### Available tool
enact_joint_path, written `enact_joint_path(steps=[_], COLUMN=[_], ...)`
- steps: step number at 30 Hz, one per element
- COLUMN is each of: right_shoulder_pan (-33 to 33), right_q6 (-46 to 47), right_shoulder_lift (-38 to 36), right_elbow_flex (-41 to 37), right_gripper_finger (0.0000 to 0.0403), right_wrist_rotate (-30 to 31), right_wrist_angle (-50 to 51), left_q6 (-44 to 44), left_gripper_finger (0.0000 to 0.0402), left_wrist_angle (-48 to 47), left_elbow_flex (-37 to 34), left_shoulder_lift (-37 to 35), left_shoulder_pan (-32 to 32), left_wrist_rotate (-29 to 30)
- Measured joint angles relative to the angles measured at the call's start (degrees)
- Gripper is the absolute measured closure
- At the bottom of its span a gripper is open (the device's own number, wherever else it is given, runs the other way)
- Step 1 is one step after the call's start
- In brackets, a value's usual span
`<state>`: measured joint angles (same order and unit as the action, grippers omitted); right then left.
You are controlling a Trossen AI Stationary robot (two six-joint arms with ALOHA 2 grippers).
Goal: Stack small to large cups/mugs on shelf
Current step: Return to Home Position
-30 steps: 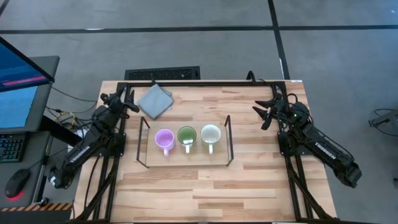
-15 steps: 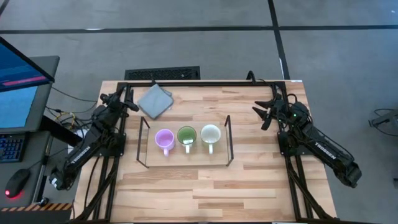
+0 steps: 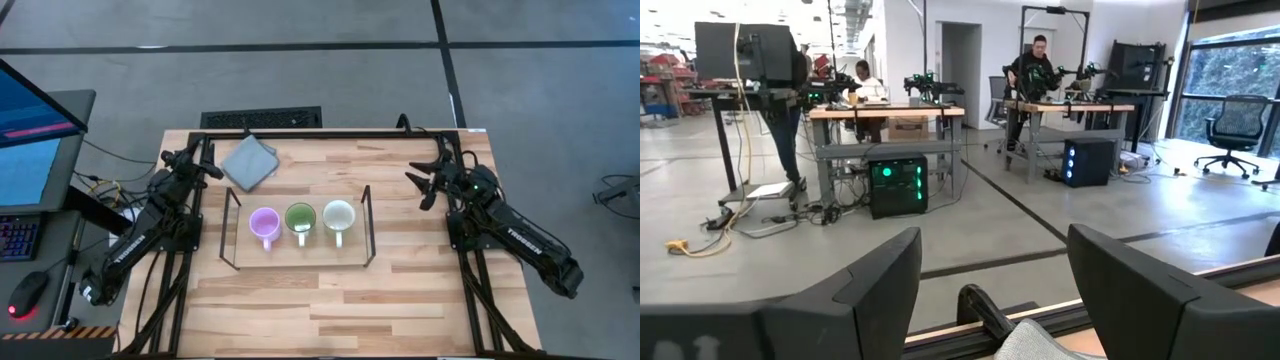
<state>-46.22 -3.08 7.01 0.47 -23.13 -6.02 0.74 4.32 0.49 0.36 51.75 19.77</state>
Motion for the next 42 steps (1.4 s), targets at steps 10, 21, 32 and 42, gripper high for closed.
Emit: enact_joint_path(steps=[10,21,32,42], right_shoulder_pan=[-0.02,-1.79,-1.88,-0.82], right_q6=[1.77,3.79,4.55,4.6], right_shoulder_lift=[0.0,-3.29,-6.89,-6.86], right_elbow_flex=[0.0,0.01,0.01,0.0], right_gripper_finger=[0.0225,0.0225,0.0225,0.0225], right_wrist_rotate=[2.4,5.34,4.96,5.0], right_wrist_angle=[0.36,3.07,3.01,3.03], left_q6=[-0.4,-0.46,-0.46,-0.51], left_gripper_finger=[0.0159,0.0159,0.0159,0.0159], left_wrist_angle=[0.01,0.04,0.06,0.06], left_elbow_flex=[-0.02,-0.02,-0.02,-0.02], left_shoulder_lift=[0.0,-0.02,0.0,0.0], left_shoulder_pan=[0.0,0.0,-0.02,-0.02], left_wrist_rotate=[0.02,0.04,0.09,0.09])
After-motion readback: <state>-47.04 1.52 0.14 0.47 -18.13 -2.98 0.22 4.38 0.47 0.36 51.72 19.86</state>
